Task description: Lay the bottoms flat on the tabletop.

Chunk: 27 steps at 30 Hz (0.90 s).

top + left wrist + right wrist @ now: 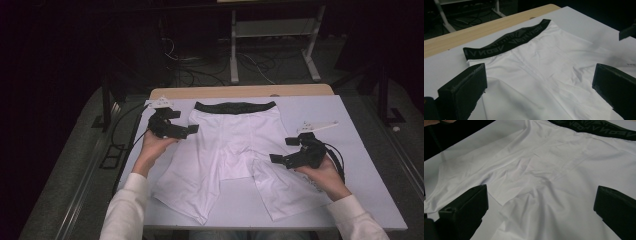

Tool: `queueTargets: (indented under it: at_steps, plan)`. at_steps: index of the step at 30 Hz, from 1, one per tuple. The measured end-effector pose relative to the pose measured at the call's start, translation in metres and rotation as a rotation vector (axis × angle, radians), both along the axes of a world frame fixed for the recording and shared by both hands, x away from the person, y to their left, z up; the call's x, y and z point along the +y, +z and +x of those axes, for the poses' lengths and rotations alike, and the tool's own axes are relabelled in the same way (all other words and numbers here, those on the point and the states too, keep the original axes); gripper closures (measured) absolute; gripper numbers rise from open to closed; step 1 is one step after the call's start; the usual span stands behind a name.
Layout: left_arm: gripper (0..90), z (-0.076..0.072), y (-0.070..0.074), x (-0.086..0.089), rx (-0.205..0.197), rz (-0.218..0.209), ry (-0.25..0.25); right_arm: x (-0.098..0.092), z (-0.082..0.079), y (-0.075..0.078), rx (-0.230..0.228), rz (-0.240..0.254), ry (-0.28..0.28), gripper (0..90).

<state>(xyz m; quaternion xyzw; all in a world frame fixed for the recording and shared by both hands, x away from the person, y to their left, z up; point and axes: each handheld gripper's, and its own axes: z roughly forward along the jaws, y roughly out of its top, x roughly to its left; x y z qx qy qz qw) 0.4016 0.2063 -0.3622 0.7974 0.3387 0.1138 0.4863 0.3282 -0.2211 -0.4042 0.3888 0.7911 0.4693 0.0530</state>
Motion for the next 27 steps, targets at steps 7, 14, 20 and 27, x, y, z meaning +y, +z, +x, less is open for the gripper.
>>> queueTargets:
  at_steps: [7, 14, 20, 27]
  plan:
    - [0.0, -0.021, -0.008, -0.002, -0.017, -0.002, -0.015, -0.013, -0.009, -0.005, -0.011, 0.007, -0.028, 0.0]
    - [0.0, -0.041, -0.007, -0.009, -0.050, 0.006, -0.053, -0.024, -0.016, -0.012, -0.014, 0.007, -0.055, 0.0]
    - [0.0, -0.057, -0.010, -0.009, -0.063, -0.010, -0.060, -0.030, -0.023, -0.014, -0.028, 0.006, -0.064, 0.0]
    - [0.0, -0.076, -0.023, 0.002, -0.063, -0.020, -0.043, -0.038, -0.031, -0.018, -0.043, 0.012, -0.076, 0.0]
